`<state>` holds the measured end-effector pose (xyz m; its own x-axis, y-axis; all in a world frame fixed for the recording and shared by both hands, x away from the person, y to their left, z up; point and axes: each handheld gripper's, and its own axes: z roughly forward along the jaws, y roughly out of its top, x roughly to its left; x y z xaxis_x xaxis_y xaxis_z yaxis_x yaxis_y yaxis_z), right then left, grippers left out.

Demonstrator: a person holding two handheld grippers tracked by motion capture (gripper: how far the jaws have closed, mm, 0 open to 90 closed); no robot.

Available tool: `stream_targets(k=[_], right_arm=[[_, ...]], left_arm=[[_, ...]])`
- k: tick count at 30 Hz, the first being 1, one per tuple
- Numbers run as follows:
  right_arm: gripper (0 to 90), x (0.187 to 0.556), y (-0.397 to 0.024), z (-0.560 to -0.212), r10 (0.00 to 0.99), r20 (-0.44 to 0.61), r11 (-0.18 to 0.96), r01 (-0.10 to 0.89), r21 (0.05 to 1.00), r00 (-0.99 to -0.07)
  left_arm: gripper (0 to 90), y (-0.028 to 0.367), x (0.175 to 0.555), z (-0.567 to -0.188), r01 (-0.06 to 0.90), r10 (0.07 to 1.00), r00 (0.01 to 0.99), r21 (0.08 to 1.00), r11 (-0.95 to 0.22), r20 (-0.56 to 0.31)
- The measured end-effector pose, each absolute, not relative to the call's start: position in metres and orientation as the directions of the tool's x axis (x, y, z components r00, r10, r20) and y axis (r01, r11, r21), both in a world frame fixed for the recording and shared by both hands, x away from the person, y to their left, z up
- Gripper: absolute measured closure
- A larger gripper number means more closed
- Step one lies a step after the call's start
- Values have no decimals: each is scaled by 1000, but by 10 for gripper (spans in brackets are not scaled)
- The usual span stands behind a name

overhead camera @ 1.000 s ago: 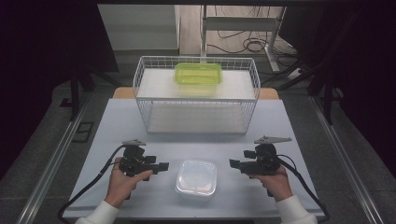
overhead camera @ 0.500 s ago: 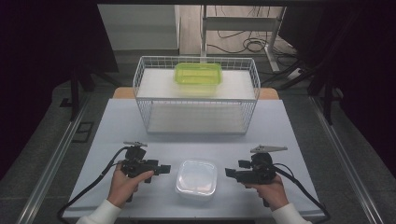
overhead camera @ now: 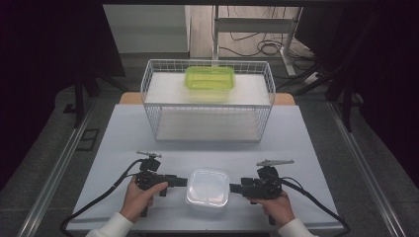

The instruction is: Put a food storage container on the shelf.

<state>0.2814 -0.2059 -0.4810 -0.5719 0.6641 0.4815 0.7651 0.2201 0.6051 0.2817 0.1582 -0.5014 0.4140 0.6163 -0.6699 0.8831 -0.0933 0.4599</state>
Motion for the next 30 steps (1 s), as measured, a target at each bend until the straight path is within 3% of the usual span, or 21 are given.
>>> stream_targets(k=[9, 16, 20, 24, 30], right_arm=[[386, 276, -196, -490, 636, 572, 165, 816, 554, -517], [488, 276, -193, -498, 626, 607, 153, 840, 520, -490], [572, 277, -193, -499, 603, 651, 123, 861, 494, -460], [651, 278, -197, -499, 594, 691, 75, 883, 463, -412], [684, 278, -200, -498, 586, 714, 58, 898, 435, -384]], left_arm=[[397, 151, 285, -511, 912, 563, 374, 402, -80, -737], [502, 149, 286, -515, 927, 535, 350, 366, -79, -769], [619, 146, 285, -518, 934, 494, 337, 349, -71, -801], [653, 147, 283, -516, 931, 500, 337, 360, -53, -798], [713, 148, 280, -511, 923, 508, 350, 382, -44, -787]])
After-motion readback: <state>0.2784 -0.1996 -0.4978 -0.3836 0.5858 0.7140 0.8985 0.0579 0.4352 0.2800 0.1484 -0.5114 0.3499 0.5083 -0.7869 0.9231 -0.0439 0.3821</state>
